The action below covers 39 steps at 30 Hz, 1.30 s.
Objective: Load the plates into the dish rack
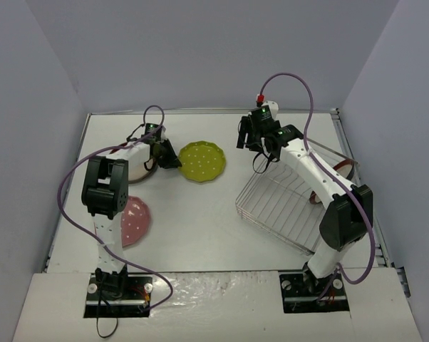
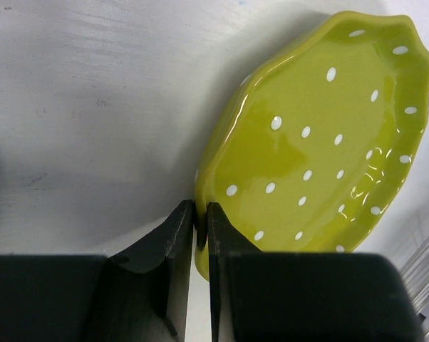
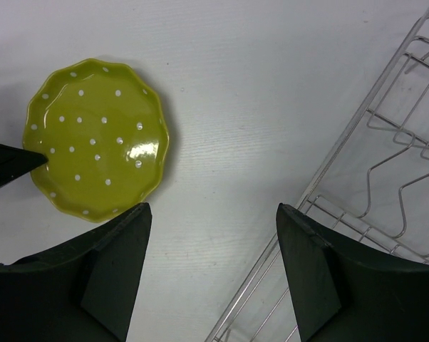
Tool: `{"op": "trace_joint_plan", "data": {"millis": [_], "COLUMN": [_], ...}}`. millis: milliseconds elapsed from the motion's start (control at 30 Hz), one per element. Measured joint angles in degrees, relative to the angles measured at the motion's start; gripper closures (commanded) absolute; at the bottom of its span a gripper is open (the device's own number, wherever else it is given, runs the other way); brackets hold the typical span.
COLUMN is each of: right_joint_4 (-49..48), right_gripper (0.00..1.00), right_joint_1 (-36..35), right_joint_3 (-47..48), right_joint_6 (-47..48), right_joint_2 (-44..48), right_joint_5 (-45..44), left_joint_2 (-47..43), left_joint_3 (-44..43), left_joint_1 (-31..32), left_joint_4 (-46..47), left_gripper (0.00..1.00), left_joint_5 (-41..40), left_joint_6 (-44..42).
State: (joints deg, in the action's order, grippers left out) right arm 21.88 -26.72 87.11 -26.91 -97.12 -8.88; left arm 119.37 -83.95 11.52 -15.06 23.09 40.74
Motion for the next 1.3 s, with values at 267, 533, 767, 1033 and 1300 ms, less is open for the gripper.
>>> {"op": "trace_joint_plan", "data": {"millis": [267,533,767,1033,1300], "right_joint_4": [0.0,-0.4,-0.7,-1.1,-1.1], "right_gripper": [0.33,0.33,0.33,0.33,0.32], "right_joint_1": [0.0,0.0,0.0,0.0,0.0], "right_joint_3": [0.1,1.7,3.7,5.4,7.5], "right_joint_6": [0.0,0.0,0.1,0.2,0.2], "right_joint_2": [-2.6,-5.0,-8.0,-11.0,-14.0], "right_joint_5": [1.1,2.0,3.3,4.8,6.1], "left_joint_2": [-0.9,-2.3,-2.9,-4.7,-6.3], "left_joint_3": [2.9,6.6,8.9,11.6,12.7], "left_joint_1": [-0.5,-0.9,-1.3,-1.8,-2.3], "left_joint_4": [4.0,7.9,11.5,13.7,16.5], "left_gripper": [1.00,1.00,1.00,1.00,1.00], "left_joint_5": [2.5,3.8,5.6,6.6,7.8], "left_joint_6": [2.1,4.4,6.3,8.0,9.6]}}
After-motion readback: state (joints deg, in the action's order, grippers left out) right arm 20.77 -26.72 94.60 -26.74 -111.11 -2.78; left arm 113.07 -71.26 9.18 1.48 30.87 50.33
